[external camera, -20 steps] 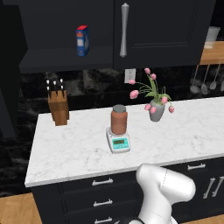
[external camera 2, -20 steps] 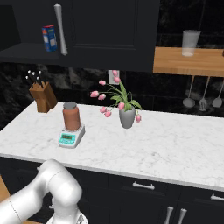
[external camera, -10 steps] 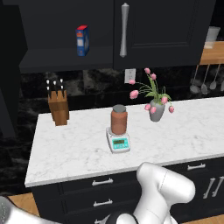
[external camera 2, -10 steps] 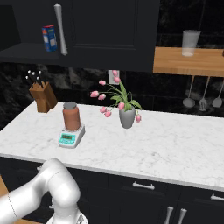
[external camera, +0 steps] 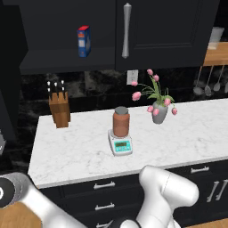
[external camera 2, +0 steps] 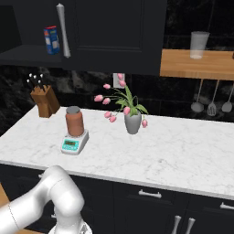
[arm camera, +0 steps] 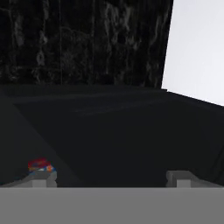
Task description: Pick the honey bottle and place it on the digital scale for weighing, and close the cabinet.
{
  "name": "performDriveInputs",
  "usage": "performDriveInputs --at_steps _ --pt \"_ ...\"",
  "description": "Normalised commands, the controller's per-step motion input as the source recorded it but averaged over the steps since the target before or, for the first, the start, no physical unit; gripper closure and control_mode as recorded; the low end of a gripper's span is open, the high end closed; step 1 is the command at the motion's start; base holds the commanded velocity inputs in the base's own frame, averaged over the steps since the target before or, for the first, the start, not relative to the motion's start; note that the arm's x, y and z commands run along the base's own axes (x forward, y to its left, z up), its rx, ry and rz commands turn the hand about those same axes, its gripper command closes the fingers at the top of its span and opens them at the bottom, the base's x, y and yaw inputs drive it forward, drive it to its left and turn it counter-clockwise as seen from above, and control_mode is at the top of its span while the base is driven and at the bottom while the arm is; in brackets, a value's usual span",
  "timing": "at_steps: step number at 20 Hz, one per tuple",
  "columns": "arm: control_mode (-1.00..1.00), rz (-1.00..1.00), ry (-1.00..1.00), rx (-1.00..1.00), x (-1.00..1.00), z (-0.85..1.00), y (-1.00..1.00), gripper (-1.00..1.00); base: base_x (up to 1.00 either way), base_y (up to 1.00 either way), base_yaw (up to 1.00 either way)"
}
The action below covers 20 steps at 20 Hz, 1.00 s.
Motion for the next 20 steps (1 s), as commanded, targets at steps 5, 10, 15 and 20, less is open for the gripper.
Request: performDriveInputs --at_steps 5,10,15,20 --pt "-1.00 0.00 -0.31 -0.01 -0.02 0.76 -0.72 -1.00 0.00 0.00 0.00" --pt "-1.00 0.00 -0.26 0.03 -0.13 0.97 -0.95 -1.00 0.00 0.00 0.00" --pt "-1.00 0.00 -0.08 0.19 -0.07 0.97 -1.00 -1.00 0.00 0.00 0.00" --pt "-1.00 0.00 0.20 0.23 0.07 0.81 -1.00 -1.00 0.00 0.00 0.00"
